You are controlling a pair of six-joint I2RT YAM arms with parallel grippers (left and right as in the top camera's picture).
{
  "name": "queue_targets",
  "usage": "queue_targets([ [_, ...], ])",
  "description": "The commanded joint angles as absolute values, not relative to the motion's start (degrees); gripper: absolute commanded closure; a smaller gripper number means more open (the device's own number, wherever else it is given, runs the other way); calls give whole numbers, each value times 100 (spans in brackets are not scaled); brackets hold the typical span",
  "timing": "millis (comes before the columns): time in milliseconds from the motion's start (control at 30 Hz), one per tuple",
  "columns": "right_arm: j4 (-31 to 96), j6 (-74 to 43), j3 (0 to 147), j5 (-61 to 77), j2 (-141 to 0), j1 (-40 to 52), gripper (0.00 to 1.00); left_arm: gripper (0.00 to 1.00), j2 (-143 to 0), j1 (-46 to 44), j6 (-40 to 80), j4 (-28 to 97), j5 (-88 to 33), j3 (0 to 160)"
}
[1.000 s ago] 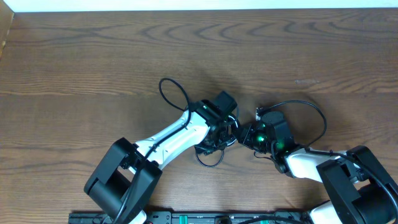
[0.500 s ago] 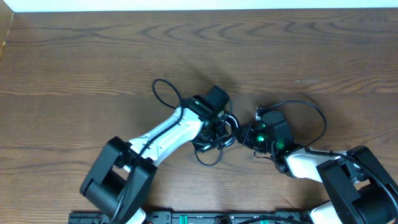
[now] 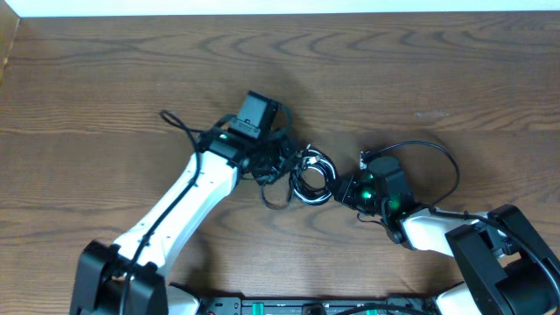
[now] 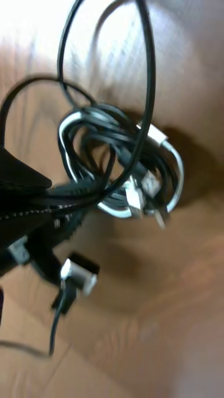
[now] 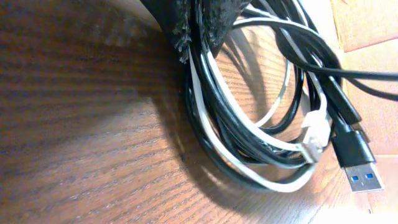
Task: Untangle cables
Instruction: 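Hold bundle with right gripper, pull left gripper away upward-left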
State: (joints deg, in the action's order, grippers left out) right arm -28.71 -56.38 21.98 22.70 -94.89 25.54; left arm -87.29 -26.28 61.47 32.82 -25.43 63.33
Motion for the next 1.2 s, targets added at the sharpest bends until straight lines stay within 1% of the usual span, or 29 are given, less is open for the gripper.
queue_targets([
  [0, -2685, -5566, 2014, 1942, -9714, 2593, 99, 92, -8569, -2515, 6117, 3096, -2598, 6366],
  [200, -2685, -5568, 2014, 1940, -9714, 2593, 99, 92, -8562, -2342, 6114, 2941, -2591, 6366],
  [300, -2685, -5566, 2014, 1940, -9714, 2593, 99, 92, -8562, -2259, 6069, 2965, -2386, 6366],
  [500, -2687, -5568, 2014, 1938, -9714, 2593, 99, 92, -8562, -2239, 5546, 3103, -2115, 6366],
  [667, -2689, -5568, 2014, 1872, -9714, 2593, 99, 92, -8562, -2239, 4683, 3120, -2174, 6366],
  [867, -2687, -5566, 2014, 1874, -9714, 2593, 99, 92, -8538, -1964, 4364, 3114, -3009, 6591],
  [1167, -2687, -5566, 2014, 1865, -9714, 2593, 99, 92, -8342, -1551, 4355, 3041, -4303, 7087],
])
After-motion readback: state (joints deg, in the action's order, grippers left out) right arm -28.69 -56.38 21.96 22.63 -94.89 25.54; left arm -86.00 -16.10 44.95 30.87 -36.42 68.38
